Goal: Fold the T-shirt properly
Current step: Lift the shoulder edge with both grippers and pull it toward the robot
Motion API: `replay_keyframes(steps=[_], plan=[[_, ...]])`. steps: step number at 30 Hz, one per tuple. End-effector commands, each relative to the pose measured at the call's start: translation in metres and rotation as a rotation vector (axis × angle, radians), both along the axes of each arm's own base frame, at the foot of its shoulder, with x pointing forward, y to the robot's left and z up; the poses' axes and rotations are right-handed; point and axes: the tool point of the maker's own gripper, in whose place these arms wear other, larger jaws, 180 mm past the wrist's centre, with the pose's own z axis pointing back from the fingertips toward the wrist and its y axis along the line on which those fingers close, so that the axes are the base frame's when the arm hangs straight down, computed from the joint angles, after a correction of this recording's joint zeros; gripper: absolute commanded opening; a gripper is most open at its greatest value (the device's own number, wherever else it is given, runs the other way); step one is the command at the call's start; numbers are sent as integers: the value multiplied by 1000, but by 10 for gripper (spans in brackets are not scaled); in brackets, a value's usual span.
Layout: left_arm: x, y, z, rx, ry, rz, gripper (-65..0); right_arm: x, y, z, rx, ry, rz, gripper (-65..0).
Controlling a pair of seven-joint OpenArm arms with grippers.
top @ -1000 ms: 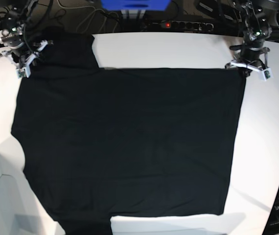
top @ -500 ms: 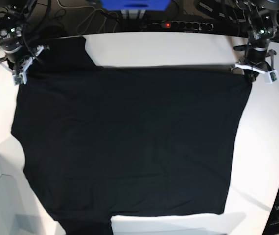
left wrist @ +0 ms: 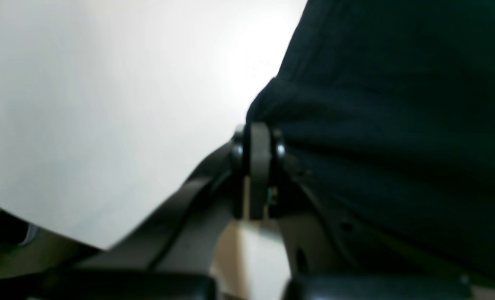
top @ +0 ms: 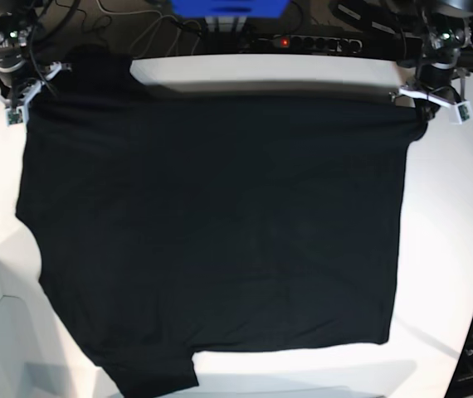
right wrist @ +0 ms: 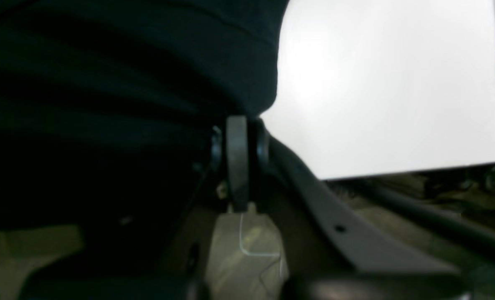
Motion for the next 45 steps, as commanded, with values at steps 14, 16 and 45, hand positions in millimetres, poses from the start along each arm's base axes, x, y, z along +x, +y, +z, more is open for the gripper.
replay_keyframes(steps=[14, 16, 45], plan=[[20, 4, 23, 39, -89, -8, -650, 37, 5, 22, -6, -157, 32, -650], [34, 3, 28, 36, -122, -6, -650, 51, 5, 28, -7, -197, 32, -650], [151, 12, 61, -74, -398, 88, -650, 256, 42, 42, 110, -348, 219, -650]])
